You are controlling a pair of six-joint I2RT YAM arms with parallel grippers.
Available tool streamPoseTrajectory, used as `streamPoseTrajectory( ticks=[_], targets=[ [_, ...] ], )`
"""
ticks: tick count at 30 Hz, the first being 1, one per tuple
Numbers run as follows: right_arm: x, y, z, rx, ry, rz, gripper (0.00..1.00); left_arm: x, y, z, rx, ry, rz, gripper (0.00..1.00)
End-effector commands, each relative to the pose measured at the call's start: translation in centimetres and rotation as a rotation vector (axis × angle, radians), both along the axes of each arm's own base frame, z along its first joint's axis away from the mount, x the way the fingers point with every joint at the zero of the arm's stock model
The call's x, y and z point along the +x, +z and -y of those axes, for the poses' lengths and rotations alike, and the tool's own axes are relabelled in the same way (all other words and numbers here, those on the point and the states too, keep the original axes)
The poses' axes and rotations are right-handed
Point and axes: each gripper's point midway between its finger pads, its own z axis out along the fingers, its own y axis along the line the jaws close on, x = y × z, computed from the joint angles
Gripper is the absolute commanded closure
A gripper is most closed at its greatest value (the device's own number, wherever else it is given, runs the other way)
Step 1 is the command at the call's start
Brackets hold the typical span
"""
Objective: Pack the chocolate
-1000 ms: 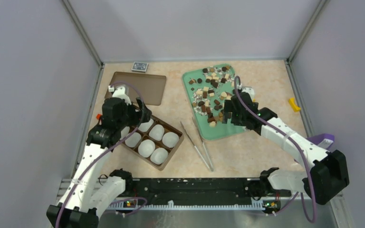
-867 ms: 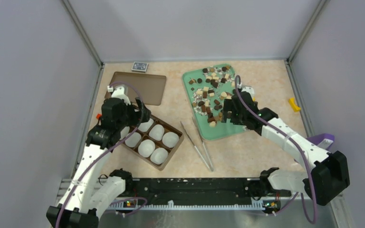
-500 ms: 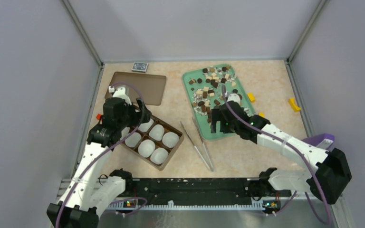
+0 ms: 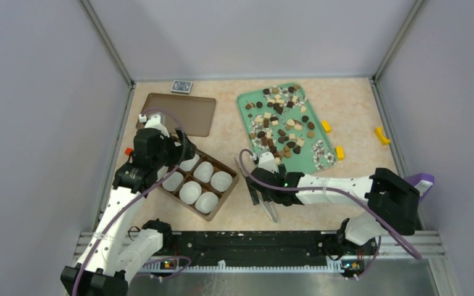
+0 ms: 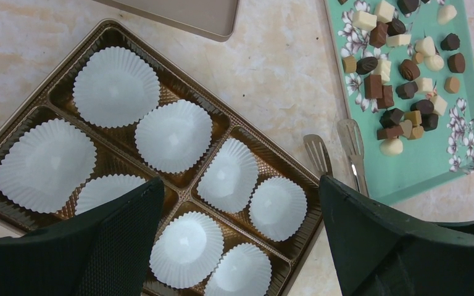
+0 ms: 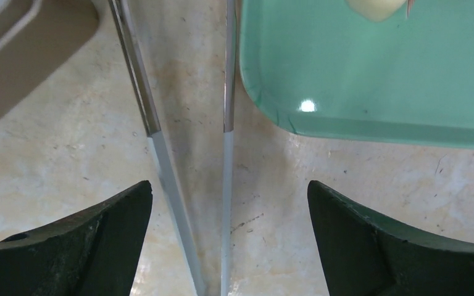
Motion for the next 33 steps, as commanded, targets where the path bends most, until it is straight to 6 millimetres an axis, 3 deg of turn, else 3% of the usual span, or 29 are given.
streamPoseTrajectory(
  ticks=[1,5,13,17,23,30,33],
  targets=[
    [0.5,-0.9,-1.1,0.032,-0.051,0.054,0.07,0.6,1.6,-0.6,0.011,0.04,0.045,0.01],
    [0.4,-2.0,-1.3,0.015,-0.05,0.067,0.11,0.6,1.3,-0.5,-0.001,0.041,0.035,0.01],
    [0.3,-3.4,-2.6,0.006,-0.014,0.067,0.32,0.8,0.7,-0.4,-0.008,0.041,0.025,0.01],
    [0.5,-3.8,-3.0,0.003,-0.018,0.066,0.34,0.8,0.9,-0.5,-0.004,0.046,0.03,0.01],
    [0.7,-4.0,-3.6,0.016,-0.017,0.068,0.34,1.0,0.7,-0.3,-0.008,0.037,0.023,0.01],
    [0.5,-3.9,-3.7,0.023,-0.002,0.06,0.43,1.1,0.8,-0.2,-0.012,0.039,0.023,0.01],
    [0.5,-3.6,-3.5,0.023,0.0,0.063,0.55,1.1,0.8,-0.3,-0.01,0.04,0.022,0.01]
  ],
)
